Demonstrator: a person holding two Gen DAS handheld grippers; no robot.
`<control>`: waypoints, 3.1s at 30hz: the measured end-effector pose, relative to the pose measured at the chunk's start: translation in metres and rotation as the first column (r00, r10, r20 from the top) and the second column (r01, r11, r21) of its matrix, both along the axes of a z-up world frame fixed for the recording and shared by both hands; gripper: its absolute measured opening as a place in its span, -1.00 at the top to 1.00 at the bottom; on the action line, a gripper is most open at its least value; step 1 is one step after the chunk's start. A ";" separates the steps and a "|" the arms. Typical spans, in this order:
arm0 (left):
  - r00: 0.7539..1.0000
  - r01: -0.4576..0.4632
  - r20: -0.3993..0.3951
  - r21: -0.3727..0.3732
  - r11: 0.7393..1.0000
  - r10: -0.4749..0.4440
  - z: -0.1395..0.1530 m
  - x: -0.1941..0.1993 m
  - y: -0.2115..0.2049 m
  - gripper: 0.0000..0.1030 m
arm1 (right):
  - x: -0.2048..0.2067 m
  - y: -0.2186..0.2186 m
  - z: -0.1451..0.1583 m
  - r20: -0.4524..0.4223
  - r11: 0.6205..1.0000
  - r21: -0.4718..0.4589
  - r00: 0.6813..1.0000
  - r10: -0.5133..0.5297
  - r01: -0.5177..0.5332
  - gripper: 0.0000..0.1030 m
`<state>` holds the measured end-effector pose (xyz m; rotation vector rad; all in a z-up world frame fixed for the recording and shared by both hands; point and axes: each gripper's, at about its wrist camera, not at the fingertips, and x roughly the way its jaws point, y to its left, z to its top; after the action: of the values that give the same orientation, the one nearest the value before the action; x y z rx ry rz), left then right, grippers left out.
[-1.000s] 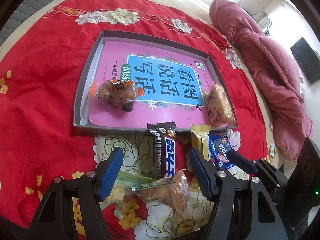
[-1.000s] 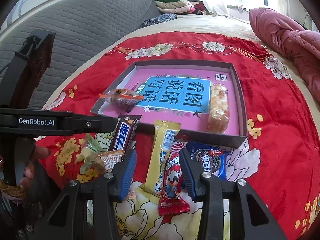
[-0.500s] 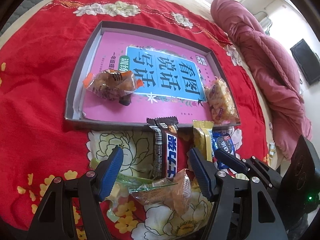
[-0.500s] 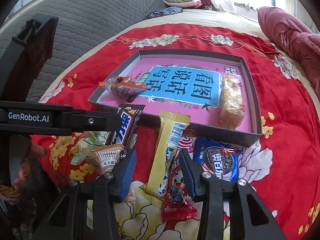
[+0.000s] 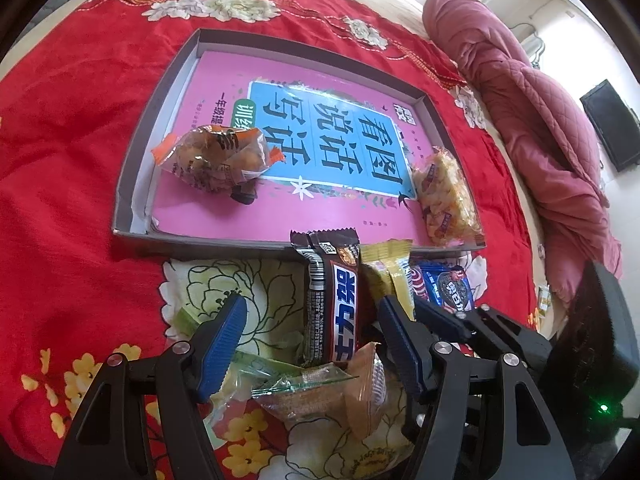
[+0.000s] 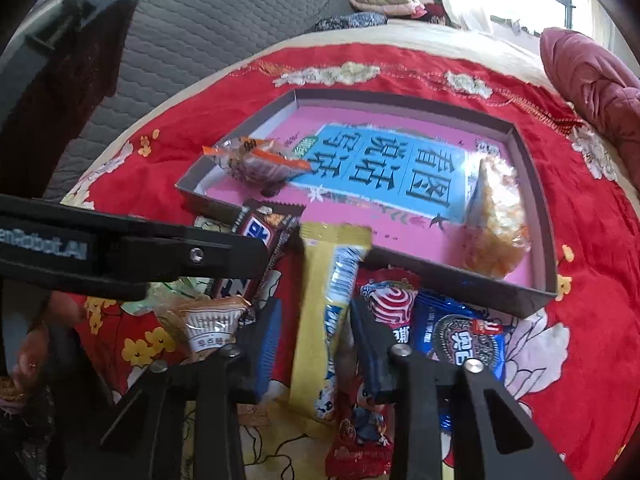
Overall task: Organize snacks
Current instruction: 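Reach the left tool toward the chocolate bar while the right tool approaches the yellow wafer bar, then close the left tool on the dark chocolate bar while the right tool grasps the yellow wafer bar, then carry the chocolate bar with the left tool while the right tool carries the wafer bar over the box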
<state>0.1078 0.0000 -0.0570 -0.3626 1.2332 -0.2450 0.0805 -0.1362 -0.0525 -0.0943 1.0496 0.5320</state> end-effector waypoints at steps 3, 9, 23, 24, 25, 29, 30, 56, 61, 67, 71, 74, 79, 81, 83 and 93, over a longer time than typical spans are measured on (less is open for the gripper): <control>1.000 0.002 -0.001 -0.008 1.000 -0.002 -0.002 0.001 -0.001 -0.37 | 0.004 -0.002 -0.005 -0.031 1.000 0.021 1.000 -0.005 0.005 0.55; 1.000 -0.002 -0.003 -0.044 0.999 0.001 -0.007 0.001 -0.001 -0.36 | 0.006 -0.009 -0.004 -0.048 0.998 0.056 0.999 -0.022 0.024 0.57; 0.998 0.042 -0.042 -0.064 0.997 -0.044 -0.020 0.009 -0.014 -0.11 | 0.014 -0.029 0.002 -0.108 0.982 0.155 0.990 -0.087 0.103 0.58; 0.998 0.047 -0.049 -0.064 0.997 -0.050 -0.022 0.009 -0.016 -0.07 | 0.013 -0.029 0.002 -0.108 0.983 0.155 0.990 -0.087 0.103 0.58; 0.997 0.054 -0.053 -0.057 0.997 -0.057 -0.024 0.010 -0.018 -0.07 | 0.014 -0.029 0.002 -0.108 0.983 0.155 0.990 -0.086 0.103 0.58; 0.996 0.070 -0.051 -0.033 0.997 -0.072 -0.027 0.012 -0.021 0.20 | 0.014 -0.029 0.002 -0.113 0.982 0.160 0.990 -0.087 0.105 0.58; 0.996 0.073 -0.047 -0.026 0.997 -0.074 -0.027 0.012 -0.021 0.25 | 0.014 -0.030 0.002 -0.114 0.981 0.162 0.990 -0.087 0.105 0.58; 0.999 0.004 0.052 -0.055 0.998 -0.001 0.007 -0.001 0.005 0.42 | 0.013 -0.038 0.015 -0.100 0.960 0.255 0.991 -0.091 0.114 0.58; 0.998 -0.008 0.066 -0.055 0.998 0.011 0.014 -0.001 0.008 0.42 | 0.014 -0.041 0.018 -0.096 0.956 0.265 0.990 -0.100 0.122 0.58; 0.997 -0.010 0.080 -0.053 0.999 0.015 0.020 -0.002 0.008 0.42 | 0.014 -0.043 0.021 -0.085 0.953 0.278 0.991 -0.102 0.122 0.58; 0.996 -0.018 0.090 -0.050 0.999 0.022 0.025 -0.003 0.009 0.42 | 0.014 -0.044 0.023 -0.077 0.950 0.290 0.992 -0.100 0.118 0.58; 0.995 -0.022 0.097 -0.048 0.999 0.027 0.028 -0.003 0.010 0.42 | 0.014 -0.045 0.026 -0.068 0.947 0.299 0.993 -0.099 0.115 0.58; 0.994 -0.027 0.106 -0.045 0.999 0.031 0.032 -0.004 0.011 0.42 | 0.015 -0.048 0.029 -0.059 0.943 0.310 0.992 -0.108 0.121 0.58; 0.994 -0.027 0.108 -0.045 0.999 0.032 0.033 -0.004 0.010 0.42 | 0.015 -0.049 0.029 -0.060 0.941 0.315 0.992 -0.110 0.123 0.58; 0.994 -0.027 0.109 -0.044 0.999 0.032 0.033 -0.003 0.010 0.42 | 0.016 -0.050 0.030 -0.056 0.941 0.316 0.992 -0.111 0.123 0.58; 0.992 -0.031 0.121 -0.044 0.999 0.036 0.037 0.000 0.008 0.42 | 0.020 -0.050 0.038 -0.013 0.941 0.320 0.993 -0.113 0.111 0.58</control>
<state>0.1078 0.0081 -0.0197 -0.3983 1.1022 -0.2608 0.1001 -0.1858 -0.0143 0.2500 0.9446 0.5913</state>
